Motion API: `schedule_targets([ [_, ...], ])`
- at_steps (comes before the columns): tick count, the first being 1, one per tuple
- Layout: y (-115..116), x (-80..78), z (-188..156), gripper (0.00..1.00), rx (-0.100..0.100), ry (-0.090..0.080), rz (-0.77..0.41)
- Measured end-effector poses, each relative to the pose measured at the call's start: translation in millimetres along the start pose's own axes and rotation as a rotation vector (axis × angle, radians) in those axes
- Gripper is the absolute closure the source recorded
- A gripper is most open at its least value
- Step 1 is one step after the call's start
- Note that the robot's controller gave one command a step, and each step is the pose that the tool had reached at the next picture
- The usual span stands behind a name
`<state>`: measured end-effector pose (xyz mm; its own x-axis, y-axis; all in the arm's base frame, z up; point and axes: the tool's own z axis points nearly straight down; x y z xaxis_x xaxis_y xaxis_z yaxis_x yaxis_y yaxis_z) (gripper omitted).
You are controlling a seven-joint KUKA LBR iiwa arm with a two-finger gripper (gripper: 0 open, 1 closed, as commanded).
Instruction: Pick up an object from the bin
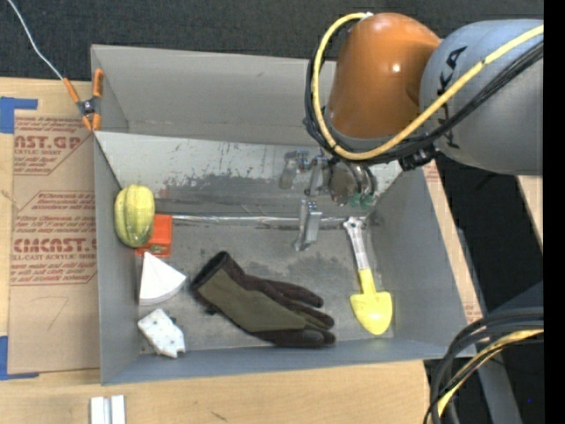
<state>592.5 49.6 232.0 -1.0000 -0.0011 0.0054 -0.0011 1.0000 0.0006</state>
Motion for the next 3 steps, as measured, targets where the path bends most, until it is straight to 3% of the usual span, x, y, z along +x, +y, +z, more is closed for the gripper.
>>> schedule_targets([
  [1, -0.1, -1.2, -5.2, 0.00, -0.001, -0.008, 0.001],
  [2, 17.9, 19.2, 56.1, 0.00, 0.000, -0.009, -0.051],
  [3, 32.6, 58.9, 123.9, 1.00, -0.001, -0.008, -0.093],
])
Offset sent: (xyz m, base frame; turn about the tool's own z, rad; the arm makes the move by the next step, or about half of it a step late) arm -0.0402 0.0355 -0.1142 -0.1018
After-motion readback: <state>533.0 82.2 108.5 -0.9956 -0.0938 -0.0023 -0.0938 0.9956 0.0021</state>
